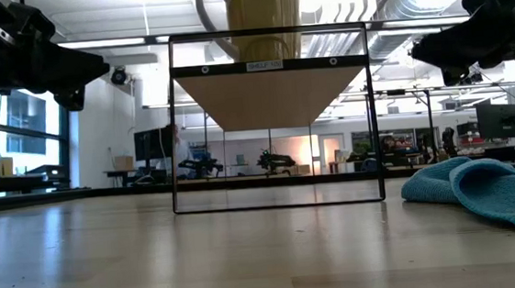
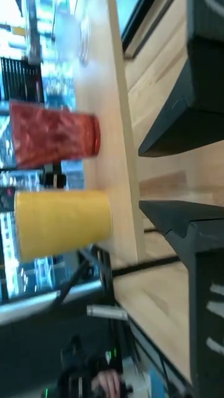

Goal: Stack small to large cups/mugs on shelf
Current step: Return to Home Position

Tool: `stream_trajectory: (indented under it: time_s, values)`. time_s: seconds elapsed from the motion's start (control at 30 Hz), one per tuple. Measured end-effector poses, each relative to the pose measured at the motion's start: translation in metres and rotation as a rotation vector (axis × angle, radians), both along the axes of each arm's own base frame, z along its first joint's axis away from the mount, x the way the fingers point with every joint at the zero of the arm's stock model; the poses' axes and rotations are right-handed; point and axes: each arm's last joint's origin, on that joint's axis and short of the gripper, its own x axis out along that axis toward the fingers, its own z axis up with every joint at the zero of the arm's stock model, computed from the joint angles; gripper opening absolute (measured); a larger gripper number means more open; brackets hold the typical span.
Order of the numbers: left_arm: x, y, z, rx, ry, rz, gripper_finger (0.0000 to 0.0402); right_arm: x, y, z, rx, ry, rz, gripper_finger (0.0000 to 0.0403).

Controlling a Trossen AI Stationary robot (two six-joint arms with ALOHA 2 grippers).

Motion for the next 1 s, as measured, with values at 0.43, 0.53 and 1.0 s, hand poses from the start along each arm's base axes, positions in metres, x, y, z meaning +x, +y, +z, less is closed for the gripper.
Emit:
stream_trajectory:
  time_s: [0.43,0.53,1.0]
  values:
    - [0.0,0.0,0.0,0.0,0.0,0.0,0.0074,-0.0001,-0.0013,-0.0006,-0.044,0.009,-0.047,0.0116]
    - [0.0,0.0,0.0,0.0,0.0,0.0,0.0074,-0.0001,-0.0014,-0.0006,-0.044,0.009,-0.048,0.0116]
    - [0.0,0.0,0.0,0.0,0.0,0.0,0.0074,-0.0001,-0.0014,-0.0006,-0.043,0.009,-0.049,0.0116]
